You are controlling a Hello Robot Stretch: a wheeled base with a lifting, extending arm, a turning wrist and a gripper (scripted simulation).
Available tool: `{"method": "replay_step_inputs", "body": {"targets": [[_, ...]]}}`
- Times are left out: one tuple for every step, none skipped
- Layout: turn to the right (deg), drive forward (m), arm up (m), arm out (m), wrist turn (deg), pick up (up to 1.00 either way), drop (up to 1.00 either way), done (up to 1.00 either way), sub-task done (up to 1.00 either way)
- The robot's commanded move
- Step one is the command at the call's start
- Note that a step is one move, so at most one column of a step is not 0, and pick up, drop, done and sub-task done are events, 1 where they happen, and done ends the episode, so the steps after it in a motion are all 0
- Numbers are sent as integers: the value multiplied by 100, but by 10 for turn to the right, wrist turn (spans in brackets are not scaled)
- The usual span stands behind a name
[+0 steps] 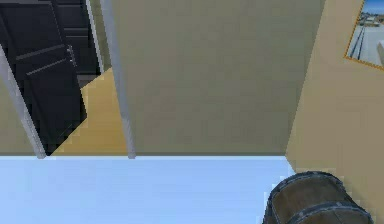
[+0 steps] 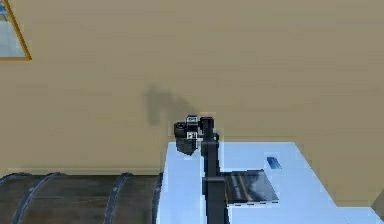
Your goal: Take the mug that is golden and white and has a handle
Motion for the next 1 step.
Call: {"method": "replay_step_inputs", "body": {"targets": [[0,0,0,0,0,0,0,100,0]]}}
